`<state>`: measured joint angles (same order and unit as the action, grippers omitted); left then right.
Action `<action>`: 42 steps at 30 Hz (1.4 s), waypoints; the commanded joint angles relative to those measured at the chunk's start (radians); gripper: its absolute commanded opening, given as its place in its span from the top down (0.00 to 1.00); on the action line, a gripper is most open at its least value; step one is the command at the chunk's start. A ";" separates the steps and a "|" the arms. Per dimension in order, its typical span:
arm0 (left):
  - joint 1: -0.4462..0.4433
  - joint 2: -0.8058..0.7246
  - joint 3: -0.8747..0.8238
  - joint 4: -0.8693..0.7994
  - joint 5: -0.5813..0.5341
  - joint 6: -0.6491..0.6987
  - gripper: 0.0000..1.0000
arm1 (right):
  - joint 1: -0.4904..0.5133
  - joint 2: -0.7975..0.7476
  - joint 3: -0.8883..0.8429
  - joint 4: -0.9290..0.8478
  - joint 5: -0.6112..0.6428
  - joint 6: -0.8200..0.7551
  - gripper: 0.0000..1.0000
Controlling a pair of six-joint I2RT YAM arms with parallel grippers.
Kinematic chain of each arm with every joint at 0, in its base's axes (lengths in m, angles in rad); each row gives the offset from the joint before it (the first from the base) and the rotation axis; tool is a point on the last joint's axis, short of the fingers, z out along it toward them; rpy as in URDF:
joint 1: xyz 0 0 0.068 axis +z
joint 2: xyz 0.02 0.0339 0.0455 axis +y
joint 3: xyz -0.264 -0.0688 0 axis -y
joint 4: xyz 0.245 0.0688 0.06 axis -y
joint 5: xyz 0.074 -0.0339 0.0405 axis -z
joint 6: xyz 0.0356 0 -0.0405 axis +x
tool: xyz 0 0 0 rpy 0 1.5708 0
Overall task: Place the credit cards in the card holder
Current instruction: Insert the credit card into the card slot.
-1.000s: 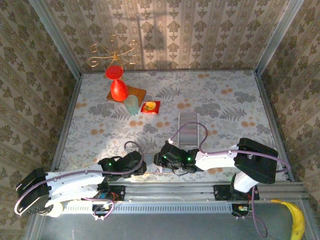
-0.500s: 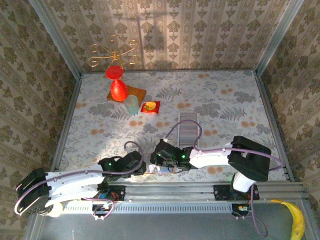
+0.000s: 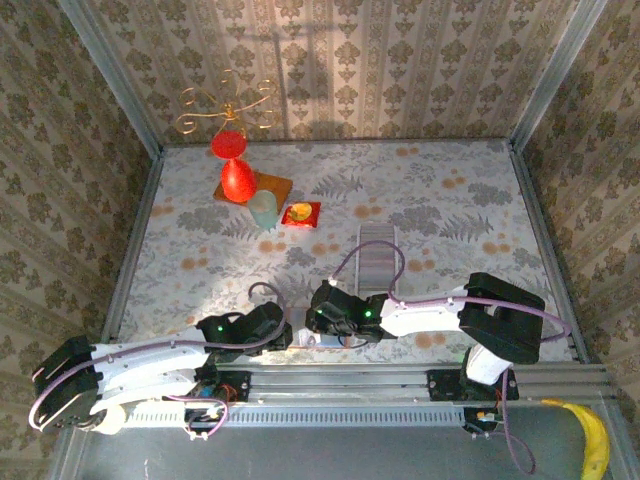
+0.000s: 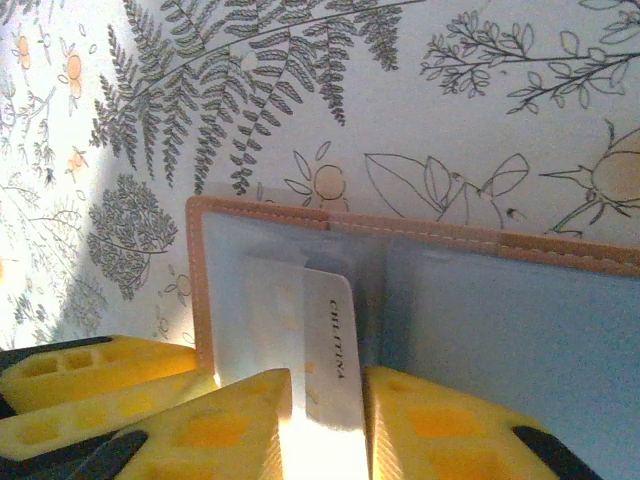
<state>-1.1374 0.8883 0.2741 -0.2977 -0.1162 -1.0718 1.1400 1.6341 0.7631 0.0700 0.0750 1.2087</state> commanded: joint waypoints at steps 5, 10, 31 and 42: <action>-0.002 -0.001 -0.016 0.002 0.009 -0.017 0.80 | 0.014 -0.013 -0.017 0.007 0.027 0.010 0.87; -0.004 -0.002 -0.021 0.001 0.010 -0.022 0.81 | 0.014 -0.033 -0.062 0.035 0.061 0.048 0.94; -0.009 -0.002 -0.021 0.005 0.006 -0.027 0.81 | 0.042 -0.041 -0.131 0.103 0.166 0.098 0.90; -0.012 -0.002 -0.019 0.002 0.006 -0.028 0.82 | 0.064 0.015 -0.037 0.052 0.149 0.064 0.77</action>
<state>-1.1393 0.8883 0.2687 -0.2836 -0.1158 -1.0817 1.1950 1.6360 0.6903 0.1722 0.1806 1.2861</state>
